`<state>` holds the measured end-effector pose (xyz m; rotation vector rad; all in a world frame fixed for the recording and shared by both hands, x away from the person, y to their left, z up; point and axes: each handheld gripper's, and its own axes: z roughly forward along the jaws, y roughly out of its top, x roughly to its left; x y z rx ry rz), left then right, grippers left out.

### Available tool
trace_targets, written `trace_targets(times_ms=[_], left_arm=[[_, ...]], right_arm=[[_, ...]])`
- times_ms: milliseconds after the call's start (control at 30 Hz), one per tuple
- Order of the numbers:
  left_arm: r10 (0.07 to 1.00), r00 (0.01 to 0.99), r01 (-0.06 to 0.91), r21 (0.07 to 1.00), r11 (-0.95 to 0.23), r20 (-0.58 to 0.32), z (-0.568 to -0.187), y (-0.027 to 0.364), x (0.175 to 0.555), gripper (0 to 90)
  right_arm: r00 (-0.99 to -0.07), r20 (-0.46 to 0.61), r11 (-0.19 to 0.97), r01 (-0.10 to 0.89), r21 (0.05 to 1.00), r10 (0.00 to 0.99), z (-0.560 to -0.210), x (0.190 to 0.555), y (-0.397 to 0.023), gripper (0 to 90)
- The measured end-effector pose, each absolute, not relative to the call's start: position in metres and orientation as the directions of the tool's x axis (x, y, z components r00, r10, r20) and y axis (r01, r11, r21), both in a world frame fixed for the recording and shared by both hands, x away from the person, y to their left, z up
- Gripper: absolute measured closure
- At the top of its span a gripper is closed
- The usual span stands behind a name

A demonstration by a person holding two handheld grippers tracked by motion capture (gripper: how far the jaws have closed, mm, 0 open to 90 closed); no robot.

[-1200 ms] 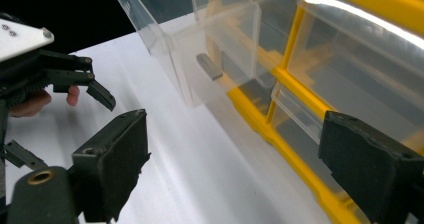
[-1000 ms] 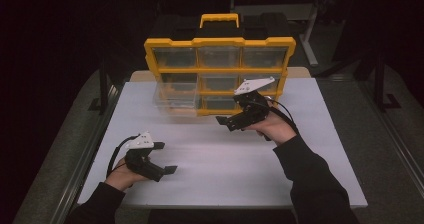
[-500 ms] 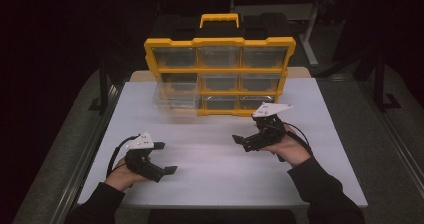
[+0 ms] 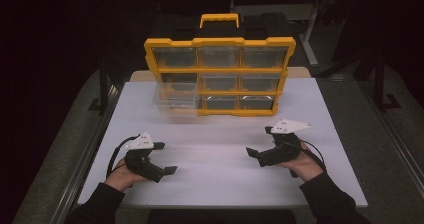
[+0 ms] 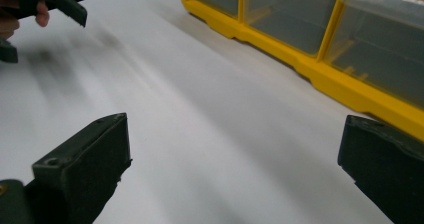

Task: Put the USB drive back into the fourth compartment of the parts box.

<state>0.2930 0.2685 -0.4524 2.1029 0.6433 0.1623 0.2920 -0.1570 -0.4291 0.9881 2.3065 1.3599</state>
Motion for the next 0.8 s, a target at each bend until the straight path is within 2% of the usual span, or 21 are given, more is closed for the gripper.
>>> trace_targets(times_ms=[533, 800], left_arm=[[0.509, 0.852, 0.388, 0.800, -0.457, -0.122, -0.453, 0.271, 0.293, 0.0], [0.514, 0.849, 0.391, 0.799, -0.457, -0.121, -0.455, 0.271, 0.293, 0.0]], right_arm=[[-0.715, 0.076, 0.372, 0.448, 0.813, 0.695, -0.464, 0.274, -0.181, 0.1], [-0.702, 0.065, 0.377, 0.455, 0.807, 0.709, -0.469, 0.273, -0.190, 0.1]])
